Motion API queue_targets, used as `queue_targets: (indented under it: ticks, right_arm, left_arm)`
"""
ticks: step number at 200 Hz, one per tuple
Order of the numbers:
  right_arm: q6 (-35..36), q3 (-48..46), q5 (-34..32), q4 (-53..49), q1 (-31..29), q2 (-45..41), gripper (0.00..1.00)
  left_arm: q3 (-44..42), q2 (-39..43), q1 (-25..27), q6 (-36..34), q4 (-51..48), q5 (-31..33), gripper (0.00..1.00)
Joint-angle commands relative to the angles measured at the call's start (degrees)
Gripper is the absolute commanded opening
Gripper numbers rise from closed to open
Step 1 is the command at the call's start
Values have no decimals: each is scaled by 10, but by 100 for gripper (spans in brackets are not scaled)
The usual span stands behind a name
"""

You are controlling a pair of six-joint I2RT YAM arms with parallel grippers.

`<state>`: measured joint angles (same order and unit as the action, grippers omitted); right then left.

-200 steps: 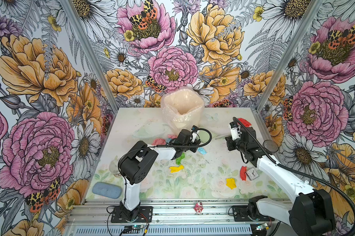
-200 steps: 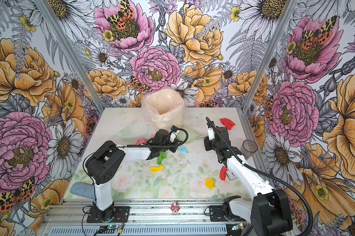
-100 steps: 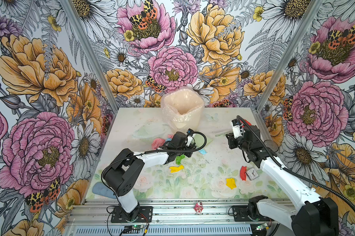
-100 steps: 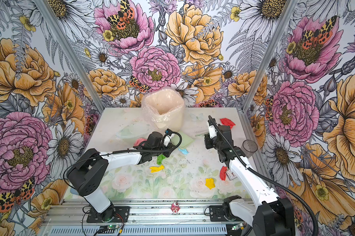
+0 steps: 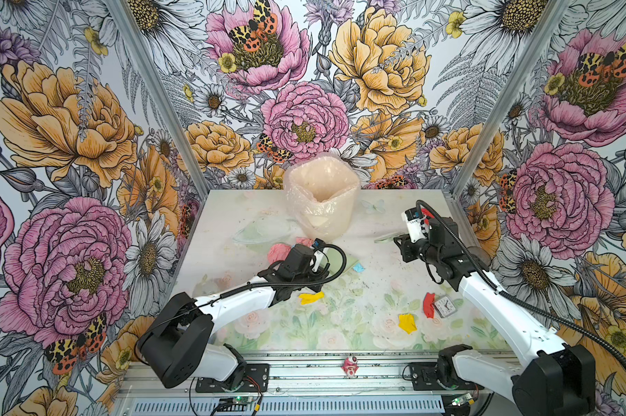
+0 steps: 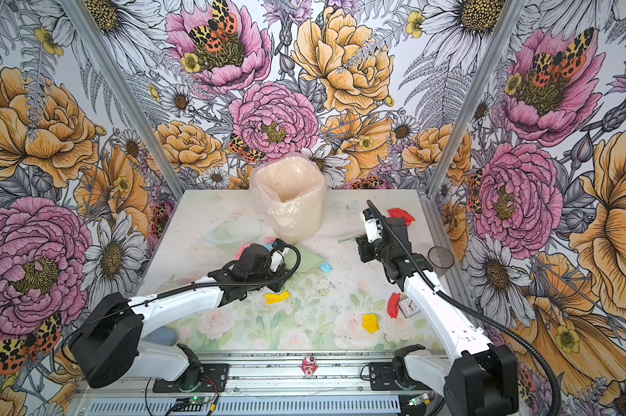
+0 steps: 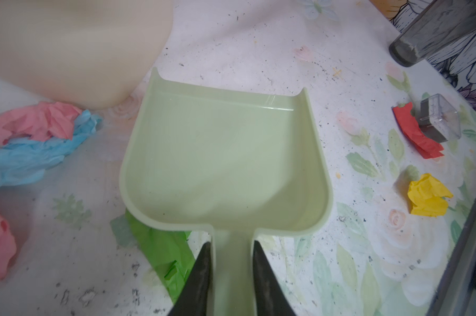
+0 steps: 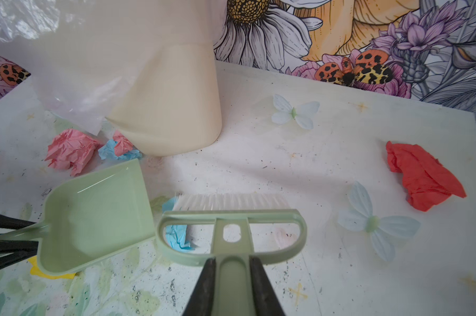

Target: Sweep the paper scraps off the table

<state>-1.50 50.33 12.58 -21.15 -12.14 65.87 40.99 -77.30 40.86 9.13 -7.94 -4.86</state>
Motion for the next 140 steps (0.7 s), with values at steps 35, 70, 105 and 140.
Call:
queue_targets:
  ticks: [35,70,105,140]
  right_arm:
    - [12,28,39,17,-35,50,0]
    - [3,41,59,73,-77,86,0]
    - [-22,53,83,157,-113,127,0]
    - [-43,62,91,242,-149,165,0]
  left_arm:
    - [-69,150,7,80,-90,59,0]
    - [-106,234,10,137,-125,88,0]
    - [-123,300,19,185,-180,121,0]
    - [-123,342,22,229,-238,155,0]
